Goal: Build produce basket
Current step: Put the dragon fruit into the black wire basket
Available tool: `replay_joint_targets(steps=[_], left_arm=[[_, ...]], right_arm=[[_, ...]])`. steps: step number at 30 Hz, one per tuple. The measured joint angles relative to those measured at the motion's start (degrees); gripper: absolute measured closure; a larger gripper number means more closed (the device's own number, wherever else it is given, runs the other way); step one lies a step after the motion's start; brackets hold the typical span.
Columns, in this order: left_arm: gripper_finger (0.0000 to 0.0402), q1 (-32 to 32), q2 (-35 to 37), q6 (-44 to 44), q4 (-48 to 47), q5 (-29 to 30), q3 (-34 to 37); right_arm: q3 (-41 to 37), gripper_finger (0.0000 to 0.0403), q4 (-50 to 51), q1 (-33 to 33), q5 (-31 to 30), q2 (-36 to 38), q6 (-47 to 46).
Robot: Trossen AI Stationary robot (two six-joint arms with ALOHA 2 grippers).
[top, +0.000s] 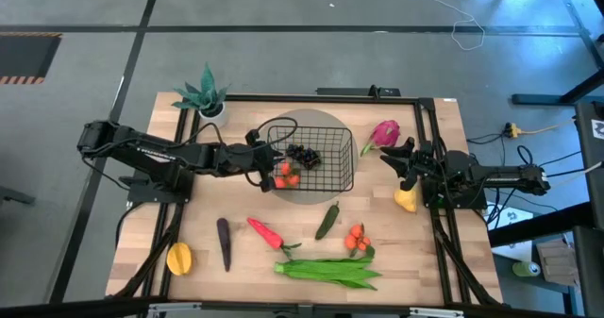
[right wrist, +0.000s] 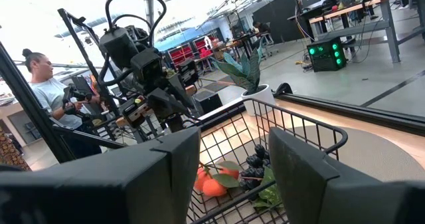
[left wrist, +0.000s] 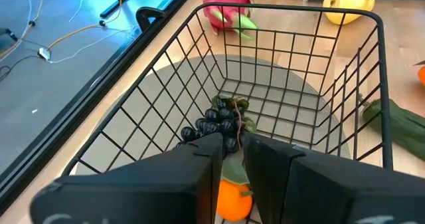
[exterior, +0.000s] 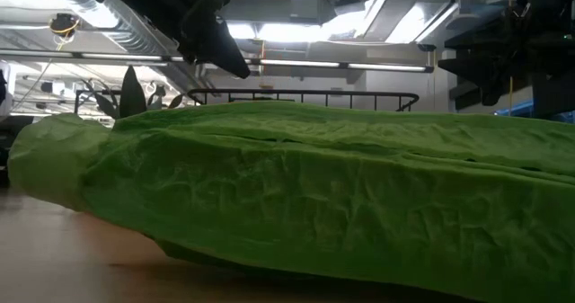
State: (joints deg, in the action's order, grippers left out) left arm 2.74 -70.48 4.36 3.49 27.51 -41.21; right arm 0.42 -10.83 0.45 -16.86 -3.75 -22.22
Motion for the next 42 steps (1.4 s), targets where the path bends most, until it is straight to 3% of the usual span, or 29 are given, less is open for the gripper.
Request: replay_joint_targets(steps=[7,14,22,25,32,42], left_arm=[[0.0357,1.3,0.0,0.2,0.0,0.1,0.0],[0.0358,6.8,0.4,4.2,-0.1,0.0,0.0],[0.0358,15.1,7.8,4.0,-0.2,0.0,-0.1],[0.0358,17.1,10.6,-0.5,-1.9,0.3,-0.1],[0.0358,18.4,14.6,-4.4,-12.3,5.4,-0.1],[0.0358,18.3,15.4,-4.7,-15.2,8.2,0.0]], right_arm=[[0.0,0.0232,0.0,0.0,0.0,0.0,0.0],[0.0,0.0232,0.0,0.0,0.0,0.0,0.0],[0.0,0.0232,0.0,0.0,0.0,0.0,0.0],[0.0,0.0232,0.0,0.0,0.0,0.0,0.0],[0.0,0.0232,0.0,0.0,0.0,0.0,0.1],[0.0,0.0232,0.0,0.0,0.0,0.0,0.0]])
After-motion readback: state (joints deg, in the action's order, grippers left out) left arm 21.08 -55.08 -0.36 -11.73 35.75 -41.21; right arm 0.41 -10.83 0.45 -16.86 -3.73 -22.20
